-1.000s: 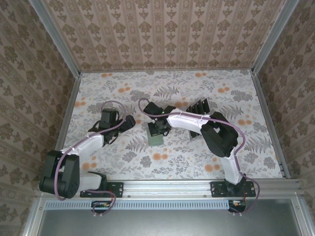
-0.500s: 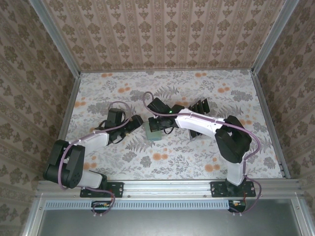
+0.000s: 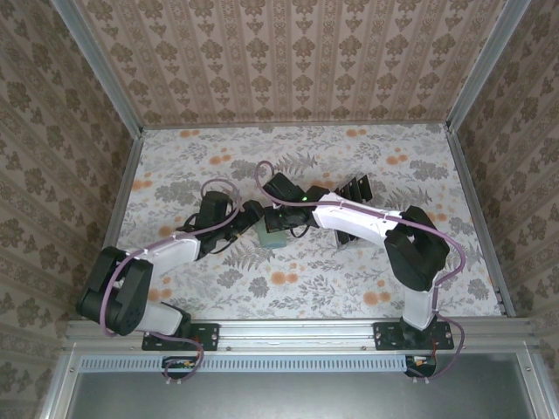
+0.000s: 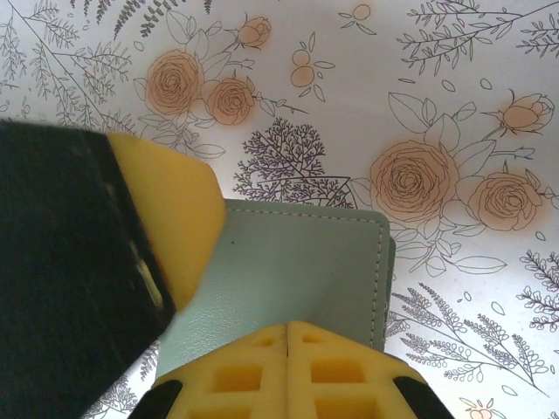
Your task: Put the credit cards into the card holder
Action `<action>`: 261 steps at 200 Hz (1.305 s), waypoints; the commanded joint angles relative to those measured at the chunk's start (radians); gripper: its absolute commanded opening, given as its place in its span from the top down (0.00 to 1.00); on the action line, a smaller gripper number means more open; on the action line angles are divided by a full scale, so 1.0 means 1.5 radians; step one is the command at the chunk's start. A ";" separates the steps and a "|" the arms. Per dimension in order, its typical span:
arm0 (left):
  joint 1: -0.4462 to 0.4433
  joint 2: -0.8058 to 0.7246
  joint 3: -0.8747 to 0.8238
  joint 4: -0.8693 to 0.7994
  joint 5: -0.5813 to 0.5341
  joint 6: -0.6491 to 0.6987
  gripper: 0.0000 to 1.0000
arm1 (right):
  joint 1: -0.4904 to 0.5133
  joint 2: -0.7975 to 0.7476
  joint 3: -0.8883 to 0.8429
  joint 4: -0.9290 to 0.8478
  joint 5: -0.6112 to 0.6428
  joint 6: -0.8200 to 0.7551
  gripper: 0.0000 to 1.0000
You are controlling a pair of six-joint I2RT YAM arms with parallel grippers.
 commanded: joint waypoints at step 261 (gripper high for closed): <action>0.004 0.138 -0.023 0.222 0.007 0.062 0.35 | -0.074 -0.121 -0.222 0.112 -0.037 0.056 1.00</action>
